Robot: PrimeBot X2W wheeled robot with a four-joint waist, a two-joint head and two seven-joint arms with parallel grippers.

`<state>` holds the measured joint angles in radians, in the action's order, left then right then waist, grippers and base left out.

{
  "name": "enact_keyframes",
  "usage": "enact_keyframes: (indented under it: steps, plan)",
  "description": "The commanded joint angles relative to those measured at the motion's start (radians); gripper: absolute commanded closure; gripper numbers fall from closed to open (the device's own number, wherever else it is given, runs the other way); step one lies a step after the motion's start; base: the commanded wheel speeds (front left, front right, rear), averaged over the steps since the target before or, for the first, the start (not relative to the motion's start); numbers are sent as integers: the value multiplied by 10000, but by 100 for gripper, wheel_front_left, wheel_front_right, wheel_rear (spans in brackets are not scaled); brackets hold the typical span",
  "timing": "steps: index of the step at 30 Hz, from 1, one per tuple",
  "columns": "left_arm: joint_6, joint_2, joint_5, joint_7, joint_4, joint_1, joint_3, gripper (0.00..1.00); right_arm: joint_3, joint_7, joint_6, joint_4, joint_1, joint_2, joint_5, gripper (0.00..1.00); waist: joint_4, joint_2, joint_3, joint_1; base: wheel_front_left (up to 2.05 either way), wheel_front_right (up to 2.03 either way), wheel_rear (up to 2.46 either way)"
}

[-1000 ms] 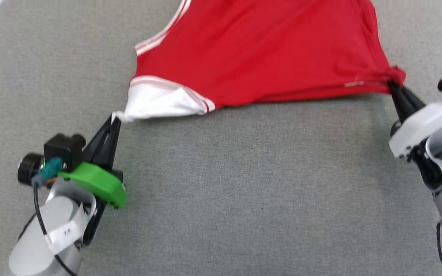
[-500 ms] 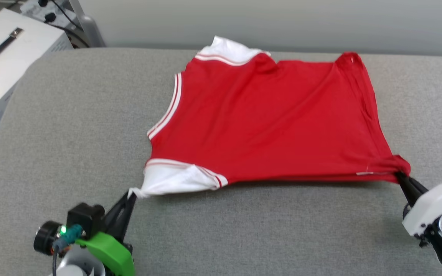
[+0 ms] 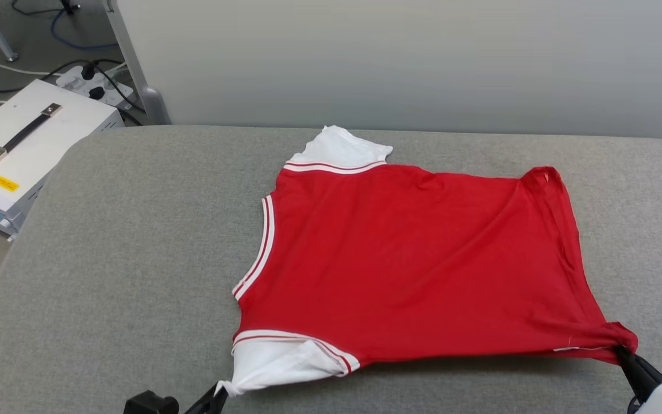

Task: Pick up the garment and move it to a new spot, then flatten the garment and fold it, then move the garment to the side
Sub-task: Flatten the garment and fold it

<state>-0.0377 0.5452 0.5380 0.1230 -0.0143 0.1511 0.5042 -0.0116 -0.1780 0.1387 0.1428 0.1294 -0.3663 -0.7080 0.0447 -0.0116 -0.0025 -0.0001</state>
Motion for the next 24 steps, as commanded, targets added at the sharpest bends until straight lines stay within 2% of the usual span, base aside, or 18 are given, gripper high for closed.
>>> enact_keyframes:
  steps: [1, 8, 15, 24]
  plan:
    - [89, 83, 71, 3, 104, 237, -8, 100, -143, -49, -80, -182, 209, 4, 53, 100, -8, 116, -47, 1, 0, 0, 0]
    - [179, 1, -26, 83, 449, 88, 43, 100, -256, -212, -80, -1017, 494, 132, -61, 100, -57, 116, 164, 1, 0, 0, 0]
    - [174, -221, -241, 228, 575, -1048, -85, 100, -426, -341, -80, -1349, 82, 39, 123, 100, -77, 116, 763, 1, 0, 0, 0]
    - [148, -1008, -176, 507, -229, -3056, -365, 100, -594, -573, -80, -1453, -1154, 59, 384, 100, -228, 116, 1778, 1, 0, 0, 0]
